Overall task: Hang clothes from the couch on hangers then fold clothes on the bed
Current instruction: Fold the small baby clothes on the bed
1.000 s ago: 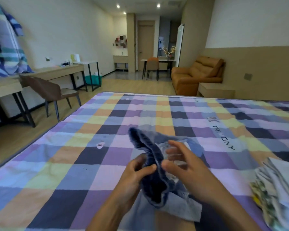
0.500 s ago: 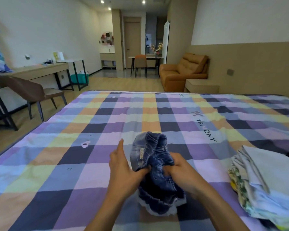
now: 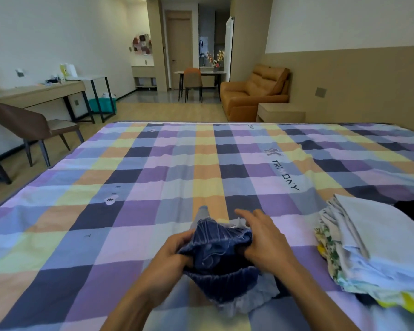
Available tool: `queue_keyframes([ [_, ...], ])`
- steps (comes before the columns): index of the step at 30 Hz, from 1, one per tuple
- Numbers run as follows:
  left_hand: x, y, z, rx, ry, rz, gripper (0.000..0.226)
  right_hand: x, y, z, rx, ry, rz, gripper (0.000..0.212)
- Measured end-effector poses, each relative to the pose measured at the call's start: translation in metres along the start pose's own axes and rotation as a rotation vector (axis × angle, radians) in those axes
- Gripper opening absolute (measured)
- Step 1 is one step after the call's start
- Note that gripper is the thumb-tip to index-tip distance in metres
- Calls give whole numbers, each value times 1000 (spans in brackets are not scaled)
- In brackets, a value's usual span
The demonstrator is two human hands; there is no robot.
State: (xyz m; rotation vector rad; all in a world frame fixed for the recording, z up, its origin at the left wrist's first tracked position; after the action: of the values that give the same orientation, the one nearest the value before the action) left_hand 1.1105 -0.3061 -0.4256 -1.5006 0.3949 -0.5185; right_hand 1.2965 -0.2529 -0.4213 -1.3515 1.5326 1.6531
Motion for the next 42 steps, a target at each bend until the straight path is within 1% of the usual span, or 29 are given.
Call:
queue_keyframes([
  [2, 5, 15, -3, -24, 30, -146, 66, 20, -5, 9, -56, 128, 98, 84],
  [3, 3, 20, -4, -40, 6, -186, 63, 25, -3, 12, -87, 184, 159, 81],
  [5, -5, 28, -6, -68, -93, -97, 52, 30, 2, 17, -133, 269, 197, 58],
  [6, -12, 30, -7, -85, -153, 40, 48, 29, 6, 19, -147, 278, 172, 44],
  [7, -20, 32, -8, -103, -213, 233, 54, 29, 9, 20, -155, 279, 151, 36],
  [8, -28, 29, -7, -119, -259, 459, 68, 28, 11, 21, -167, 273, 151, 33],
  [9, -32, 26, -6, -136, -261, 674, 86, 26, 17, 19, -192, 272, 156, 33],
  [10, -34, 23, -2, -141, -224, 818, 103, 24, 24, 17, -239, 273, 165, 36],
  [11, -32, 23, 4, -134, -137, 873, 112, 21, 32, 14, -290, 275, 192, 37],
  [12, -26, 22, 10, -108, -25, 846, 113, 17, 39, 10, -333, 279, 237, 36],
  [13, -19, 20, 14, -62, 58, 793, 104, 12, 46, 7, -375, 283, 279, 34],
  [14, -15, 17, 17, -19, 67, 755, 89, 7, 51, 3, -408, 257, 296, 34],
  [16, -19, 9, 17, 48, -92, 685, 62, -3, 53, 1, -423, 111, 311, 40],
  [19, -30, 1, 7, 126, -399, 469, 44, -10, 32, -2, -290, -119, 345, 68],
  [20, -34, -1, 3, 136, -488, 364, 37, -8, 27, -5, -246, -136, 340, 74],
  [21, -37, -2, 0, 143, -549, 236, 32, -3, 22, -6, -220, -124, 360, 74],
  [23, -32, -11, -2, 162, -539, 8, 35, 3, 16, -7, -205, -67, 522, 55],
  [24, -27, -17, -2, 169, -497, -86, 37, 4, 15, -8, -215, -43, 645, 45],
  [25, -22, -22, -2, 165, -449, -177, 36, 2, 16, -8, -224, -43, 771, 42],
  [27, -11, -24, -2, 135, -316, -370, 40, -5, 16, -10, -218, -75, 959, 45],
  [30, 7, -21, -10, 114, -130, -570, 33, -9, 8, -5, -140, -110, 1109, 43],
  [32, 20, -20, -13, 162, -11, -728, 50, -4, 3, 1, -95, -94, 1200, 44],
  [34, 34, -33, -13, 291, 157, -837, 42, 2, 7, 5, -100, -17, 1296, 49],
  [35, 25, -27, -14, 341, 116, -867, 39, 5, 10, 3, -106, 51, 1341, 52],
  [37, 12, -23, -15, 277, 33, -812, 30, 7, 21, -4, -163, 232, 1415, 54],
  [38, 7, -26, -14, 274, 69, -800, 29, 5, 29, -9, -218, 311, 1431, 50],
  [40, -6, -29, -15, 265, -6, -827, 35, -8, 44, -19, -322, 333, 1478, 37],
  [41, -15, -30, -14, 266, -86, -760, 44, -17, 50, -23, -377, 306, 1524, 36],
  [42, -21, -27, -13, 228, -167, -666, 62, -23, 53, -26, -422, 276, 1578, 35],
])
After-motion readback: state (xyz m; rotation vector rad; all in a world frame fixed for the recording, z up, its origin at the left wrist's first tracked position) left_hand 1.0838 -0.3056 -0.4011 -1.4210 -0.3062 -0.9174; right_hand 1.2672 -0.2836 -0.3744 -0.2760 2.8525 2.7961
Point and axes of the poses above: each hand's wrist, its own z-axis towards the middle knuckle, its own x-axis out of the palm, y = z × x, the point moved 7 cm from there along z, towards the middle knuckle, and after that the axes turned 15 degrees about y, right-handed, at the moved point
